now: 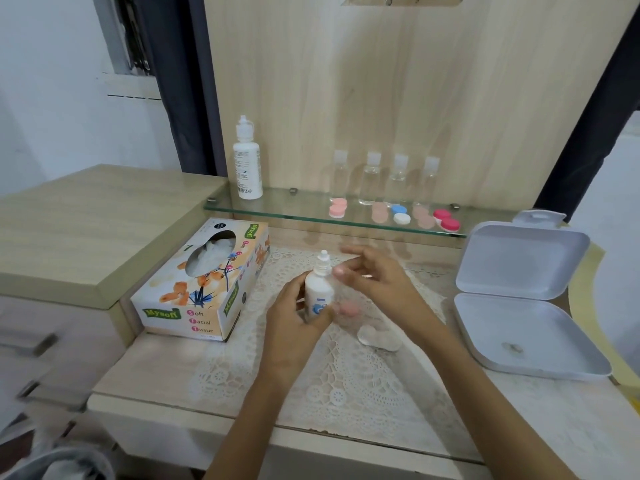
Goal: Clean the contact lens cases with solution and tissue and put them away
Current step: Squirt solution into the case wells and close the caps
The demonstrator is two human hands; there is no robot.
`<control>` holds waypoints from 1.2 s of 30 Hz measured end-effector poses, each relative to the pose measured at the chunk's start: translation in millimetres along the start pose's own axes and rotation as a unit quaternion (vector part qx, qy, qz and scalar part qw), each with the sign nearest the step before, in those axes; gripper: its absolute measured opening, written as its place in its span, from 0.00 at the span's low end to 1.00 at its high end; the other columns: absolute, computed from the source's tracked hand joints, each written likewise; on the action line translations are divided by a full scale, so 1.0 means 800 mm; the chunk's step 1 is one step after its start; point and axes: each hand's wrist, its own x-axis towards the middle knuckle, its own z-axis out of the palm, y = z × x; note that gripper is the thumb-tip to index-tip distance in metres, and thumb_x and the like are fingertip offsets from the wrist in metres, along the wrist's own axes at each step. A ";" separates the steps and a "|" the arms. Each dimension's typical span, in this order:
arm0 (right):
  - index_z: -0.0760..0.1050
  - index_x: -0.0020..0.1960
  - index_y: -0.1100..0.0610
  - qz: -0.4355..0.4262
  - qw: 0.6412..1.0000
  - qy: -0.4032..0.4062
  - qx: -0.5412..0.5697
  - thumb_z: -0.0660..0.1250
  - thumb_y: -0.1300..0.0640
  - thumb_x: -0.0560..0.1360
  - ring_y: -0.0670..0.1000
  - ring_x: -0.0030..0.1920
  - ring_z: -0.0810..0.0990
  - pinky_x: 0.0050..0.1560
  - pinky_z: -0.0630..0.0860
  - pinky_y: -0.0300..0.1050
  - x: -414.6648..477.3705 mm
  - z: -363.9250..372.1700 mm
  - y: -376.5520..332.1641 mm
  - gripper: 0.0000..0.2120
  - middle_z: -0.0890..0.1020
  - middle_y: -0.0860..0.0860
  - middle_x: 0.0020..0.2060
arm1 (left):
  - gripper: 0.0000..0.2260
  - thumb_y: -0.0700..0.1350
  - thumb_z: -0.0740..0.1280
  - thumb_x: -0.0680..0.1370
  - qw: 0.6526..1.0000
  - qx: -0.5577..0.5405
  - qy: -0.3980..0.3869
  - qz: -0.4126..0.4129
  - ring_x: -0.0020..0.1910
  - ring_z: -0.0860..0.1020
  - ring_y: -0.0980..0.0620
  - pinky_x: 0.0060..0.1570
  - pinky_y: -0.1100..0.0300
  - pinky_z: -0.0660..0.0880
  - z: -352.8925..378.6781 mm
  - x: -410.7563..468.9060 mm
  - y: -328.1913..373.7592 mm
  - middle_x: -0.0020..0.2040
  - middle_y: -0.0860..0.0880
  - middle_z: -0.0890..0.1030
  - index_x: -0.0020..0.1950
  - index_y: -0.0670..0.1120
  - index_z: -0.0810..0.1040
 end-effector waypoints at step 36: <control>0.79 0.56 0.56 -0.149 0.908 0.068 -0.385 0.82 0.58 0.59 0.52 0.52 0.78 0.49 0.69 0.41 -0.070 -0.118 0.061 0.27 0.82 0.50 0.50 | 0.25 0.54 0.43 0.82 0.832 0.522 -0.183 0.036 0.76 0.42 0.56 0.73 0.56 0.37 0.013 -0.006 -0.014 0.78 0.49 0.44 0.77 0.45 0.45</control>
